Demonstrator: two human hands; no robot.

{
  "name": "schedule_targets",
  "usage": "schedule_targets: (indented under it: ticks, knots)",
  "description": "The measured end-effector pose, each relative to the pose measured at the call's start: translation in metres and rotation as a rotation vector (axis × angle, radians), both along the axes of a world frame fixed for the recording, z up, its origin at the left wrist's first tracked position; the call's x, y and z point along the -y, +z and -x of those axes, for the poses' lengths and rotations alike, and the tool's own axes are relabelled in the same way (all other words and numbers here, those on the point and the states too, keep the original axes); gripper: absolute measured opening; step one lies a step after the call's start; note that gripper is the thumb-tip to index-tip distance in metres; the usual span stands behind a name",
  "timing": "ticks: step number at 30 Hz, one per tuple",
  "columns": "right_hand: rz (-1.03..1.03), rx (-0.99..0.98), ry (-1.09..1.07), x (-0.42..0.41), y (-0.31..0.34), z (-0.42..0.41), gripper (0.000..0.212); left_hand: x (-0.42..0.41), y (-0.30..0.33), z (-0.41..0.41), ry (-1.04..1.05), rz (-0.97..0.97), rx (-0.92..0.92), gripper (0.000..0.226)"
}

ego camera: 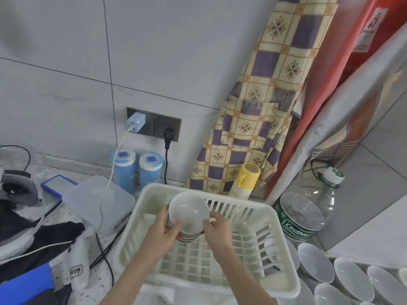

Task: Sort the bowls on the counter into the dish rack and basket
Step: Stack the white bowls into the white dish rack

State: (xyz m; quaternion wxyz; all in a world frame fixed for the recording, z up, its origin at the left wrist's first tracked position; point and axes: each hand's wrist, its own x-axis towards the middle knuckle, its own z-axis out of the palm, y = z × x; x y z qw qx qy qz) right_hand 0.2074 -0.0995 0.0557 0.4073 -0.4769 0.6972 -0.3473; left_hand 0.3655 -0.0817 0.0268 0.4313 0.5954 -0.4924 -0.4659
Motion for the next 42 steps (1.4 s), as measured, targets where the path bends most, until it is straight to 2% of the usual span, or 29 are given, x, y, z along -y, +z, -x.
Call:
schedule_targets:
  ticks: [4, 7, 11, 24, 28, 34, 38, 42]
  knots:
    - [-0.035, -0.039, -0.017, 0.005, -0.001, 0.001, 0.025, -0.002, -0.002, -0.001, 0.005, 0.098, 0.253, 0.043]
    - [-0.052, -0.053, -0.021, 0.007, -0.004, 0.002, 0.023, -0.003, -0.001, 0.002, 0.036, 0.165, 0.444, 0.038]
    - [-0.075, -0.086, -0.029, 0.01, -0.008, 0.002, 0.023, -0.004, 0.0, 0.005, 0.059, 0.164, 0.566, 0.036]
    - [-0.141, -0.122, 0.014, 0.016, -0.016, 0.005, 0.035, -0.001, -0.008, 0.004, 0.028, 0.089, 0.646, 0.03]
    - [-0.179, -0.057, 0.023, 0.015, -0.018, 0.009, 0.044, -0.001, -0.008, 0.004, 0.024, 0.061, 0.692, 0.034]
    - [-0.246, 0.12, 0.01, 0.016, -0.022, 0.017, 0.042, -0.002, -0.006, 0.004, 0.012, 0.052, 0.671, 0.039]
    - [-0.431, 0.196, -0.015, 0.01, -0.029, 0.019, 0.038, -0.002, -0.005, 0.005, -0.002, 0.035, 0.645, 0.041]
    - [-0.56, 0.318, 0.007, 0.006, -0.036, 0.016, 0.051, -0.002, -0.005, 0.003, 0.001, 0.038, 0.623, 0.039]
